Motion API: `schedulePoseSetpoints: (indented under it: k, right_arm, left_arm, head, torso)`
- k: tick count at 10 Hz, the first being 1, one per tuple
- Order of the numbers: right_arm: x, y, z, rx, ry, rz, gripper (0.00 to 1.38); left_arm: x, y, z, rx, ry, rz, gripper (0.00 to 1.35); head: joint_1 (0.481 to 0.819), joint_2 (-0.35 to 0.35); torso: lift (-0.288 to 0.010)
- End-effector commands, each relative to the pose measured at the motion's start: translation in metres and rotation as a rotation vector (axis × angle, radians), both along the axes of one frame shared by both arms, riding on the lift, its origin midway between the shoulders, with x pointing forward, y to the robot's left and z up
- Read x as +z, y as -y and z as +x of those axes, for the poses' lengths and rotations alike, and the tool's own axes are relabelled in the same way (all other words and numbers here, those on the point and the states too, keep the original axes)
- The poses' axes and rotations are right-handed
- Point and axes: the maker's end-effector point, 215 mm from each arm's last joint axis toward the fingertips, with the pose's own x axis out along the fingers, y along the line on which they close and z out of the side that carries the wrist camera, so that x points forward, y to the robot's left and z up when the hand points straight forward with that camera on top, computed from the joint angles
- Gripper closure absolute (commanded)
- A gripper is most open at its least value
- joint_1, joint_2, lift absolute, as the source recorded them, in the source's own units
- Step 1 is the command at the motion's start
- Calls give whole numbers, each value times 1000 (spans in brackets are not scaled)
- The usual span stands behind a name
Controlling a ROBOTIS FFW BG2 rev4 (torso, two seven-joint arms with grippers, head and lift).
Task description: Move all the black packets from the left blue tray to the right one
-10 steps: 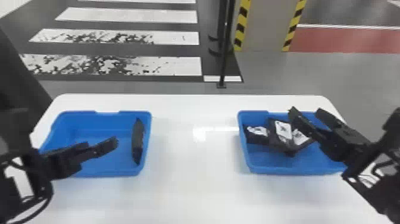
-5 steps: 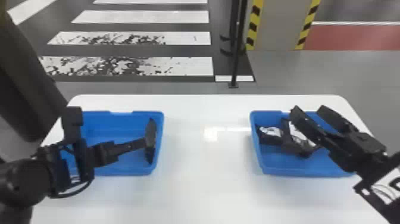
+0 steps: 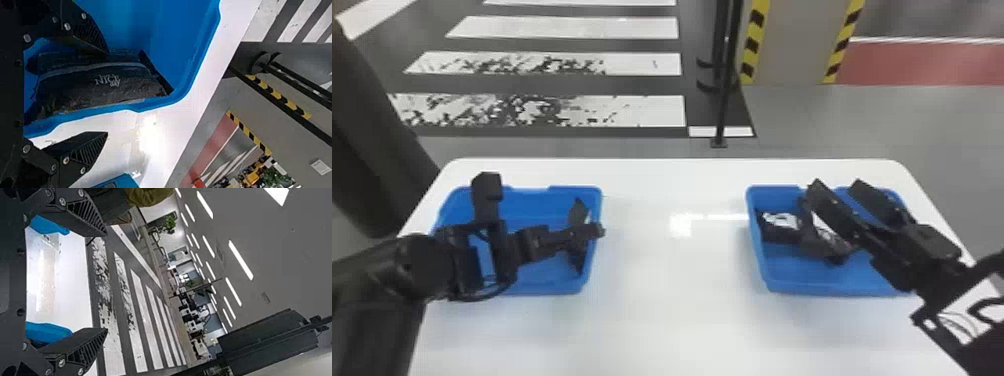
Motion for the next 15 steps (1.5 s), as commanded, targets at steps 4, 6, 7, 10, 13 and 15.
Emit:
schedulePoseSetpoints:
  k: [4, 6, 7, 10, 13, 15]
  right_arm:
    - [-5, -3, -2, 10, -16, 22, 171]
    - [-9, -6, -3, 18, -26, 38, 171]
    - [-9, -10, -3, 25, -27, 44, 171]
    - [-10, -16, -4, 40, -33, 68, 171]
    - [-9, -22, -7, 53, -34, 82, 171]
    - [-4, -38, -8, 92, -28, 102, 171]
  left_arm:
    - [-8, 4, -15, -5, -10, -85, 1165]
    - [-8, -6, -26, 15, 9, -88, 1168]
    - [-4, -10, -29, 16, 23, -74, 1216]
    - [7, -35, -50, 51, 50, -47, 1214]
    - [41, -28, -68, 26, 120, -54, 1214]
    - [76, -7, -71, -23, 192, -92, 1214]
  head:
    - [695, -27]
    - [695, -13]
    - [695, -4]
    - [695, 24]
    - [695, 50]
    - [695, 45]
  torso:
    - [-140]
    - [-140]
    - [-140]
    - [-140]
    - [-140]
    - [-140]
